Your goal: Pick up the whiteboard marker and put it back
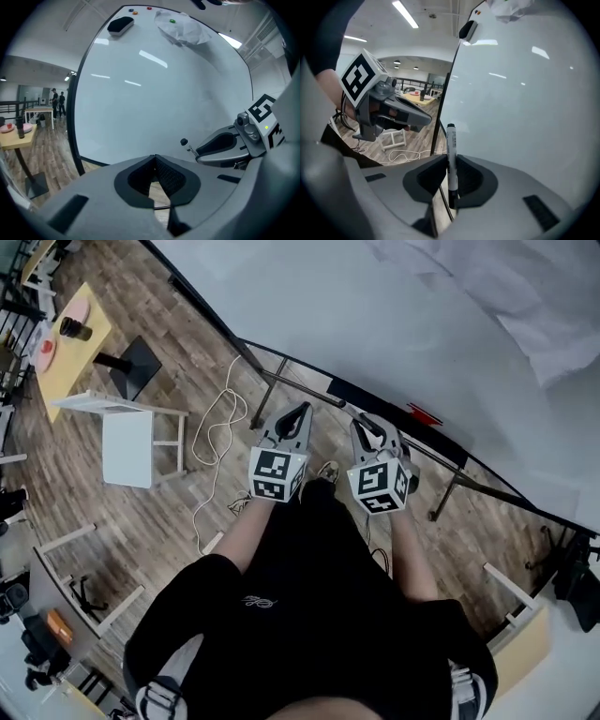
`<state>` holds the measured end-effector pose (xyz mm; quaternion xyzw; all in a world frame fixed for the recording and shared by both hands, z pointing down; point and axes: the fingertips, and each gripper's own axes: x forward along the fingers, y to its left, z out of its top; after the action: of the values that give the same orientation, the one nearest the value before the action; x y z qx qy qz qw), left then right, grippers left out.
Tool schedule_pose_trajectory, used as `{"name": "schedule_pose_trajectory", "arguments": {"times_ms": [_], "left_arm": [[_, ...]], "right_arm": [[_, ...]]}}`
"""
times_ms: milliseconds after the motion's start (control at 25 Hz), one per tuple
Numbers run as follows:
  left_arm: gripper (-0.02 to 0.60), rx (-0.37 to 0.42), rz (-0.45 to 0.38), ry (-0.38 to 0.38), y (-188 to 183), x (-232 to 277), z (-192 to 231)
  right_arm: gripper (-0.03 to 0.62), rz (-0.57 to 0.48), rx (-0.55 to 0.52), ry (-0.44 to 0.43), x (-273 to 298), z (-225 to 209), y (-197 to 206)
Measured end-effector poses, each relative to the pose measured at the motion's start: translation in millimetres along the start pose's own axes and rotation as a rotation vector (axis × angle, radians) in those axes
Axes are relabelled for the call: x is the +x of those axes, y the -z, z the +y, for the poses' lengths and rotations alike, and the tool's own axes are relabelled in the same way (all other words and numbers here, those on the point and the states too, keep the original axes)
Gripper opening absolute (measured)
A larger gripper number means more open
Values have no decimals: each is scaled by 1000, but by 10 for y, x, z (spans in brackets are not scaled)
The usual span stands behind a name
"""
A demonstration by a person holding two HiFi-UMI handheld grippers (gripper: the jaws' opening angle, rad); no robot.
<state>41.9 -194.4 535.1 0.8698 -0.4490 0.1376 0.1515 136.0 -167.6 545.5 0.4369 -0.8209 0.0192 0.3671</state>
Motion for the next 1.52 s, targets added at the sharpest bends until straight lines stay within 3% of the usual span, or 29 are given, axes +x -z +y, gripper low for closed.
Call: {"name": "schedule_pose_trajectory", "arguments": {"times_ms": [280, 680, 1080, 1520], "left_arm": [[8, -52, 52, -53, 293, 37, 409], [7, -68, 74, -46, 342, 117, 691], [8, -70, 87, -39, 370, 44, 795], [8, -68, 100, -34, 411, 74, 790]], "right_arm": [[55, 236, -239, -8, 577, -14, 238], [55, 411, -389, -42, 1058, 87, 564], [55, 500, -385, -53, 1265, 92, 740], [57, 507, -394, -61, 1302, 97, 752]]}}
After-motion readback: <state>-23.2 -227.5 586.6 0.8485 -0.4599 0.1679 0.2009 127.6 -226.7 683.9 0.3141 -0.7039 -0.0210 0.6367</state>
